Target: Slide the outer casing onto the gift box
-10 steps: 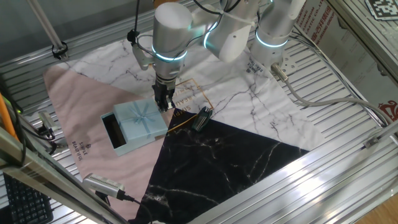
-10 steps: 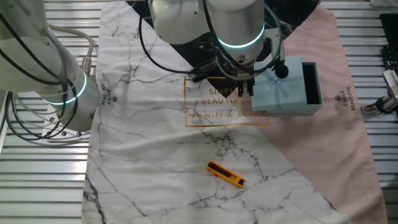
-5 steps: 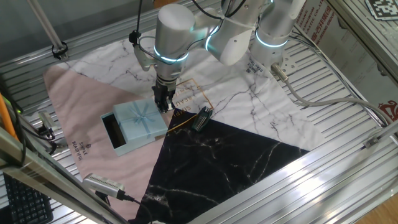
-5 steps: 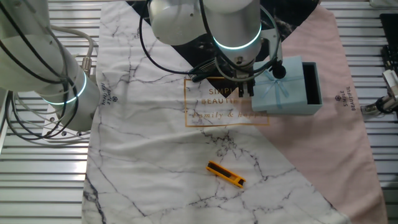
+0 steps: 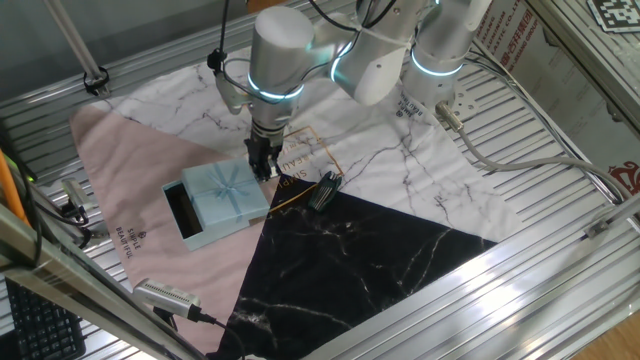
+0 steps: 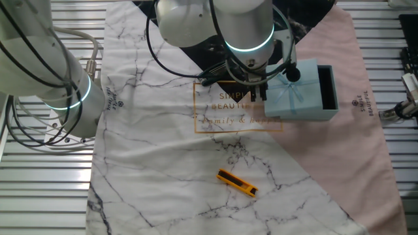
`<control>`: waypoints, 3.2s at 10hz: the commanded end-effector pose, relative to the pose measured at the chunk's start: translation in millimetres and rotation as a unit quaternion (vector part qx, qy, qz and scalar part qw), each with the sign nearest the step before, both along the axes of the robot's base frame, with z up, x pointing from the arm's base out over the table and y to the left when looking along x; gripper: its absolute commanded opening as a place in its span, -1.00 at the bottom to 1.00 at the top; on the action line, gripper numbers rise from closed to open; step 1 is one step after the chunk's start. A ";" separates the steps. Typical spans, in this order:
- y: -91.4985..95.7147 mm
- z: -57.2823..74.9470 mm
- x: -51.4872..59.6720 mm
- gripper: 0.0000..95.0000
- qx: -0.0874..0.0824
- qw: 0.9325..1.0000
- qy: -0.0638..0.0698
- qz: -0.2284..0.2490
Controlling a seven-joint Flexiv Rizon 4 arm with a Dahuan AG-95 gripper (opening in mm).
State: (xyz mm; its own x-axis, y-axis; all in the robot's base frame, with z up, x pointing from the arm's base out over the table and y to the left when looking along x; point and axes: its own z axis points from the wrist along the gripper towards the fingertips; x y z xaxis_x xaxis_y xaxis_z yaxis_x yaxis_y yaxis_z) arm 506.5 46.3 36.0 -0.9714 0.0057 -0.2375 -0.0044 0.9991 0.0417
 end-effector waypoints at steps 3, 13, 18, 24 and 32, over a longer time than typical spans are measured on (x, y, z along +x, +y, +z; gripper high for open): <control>0.9 -1.4 3.6 -1.00 -0.004 1.000 0.000 0.002; 2.2 4.2 24.3 -1.00 -0.001 1.000 0.000 -0.006; 1.5 14.1 38.8 -1.00 0.002 1.000 0.003 -0.008; 2.5 18.6 55.1 -1.00 0.003 1.000 0.007 -0.012; 6.7 18.5 53.1 -1.00 0.008 1.000 0.007 -0.017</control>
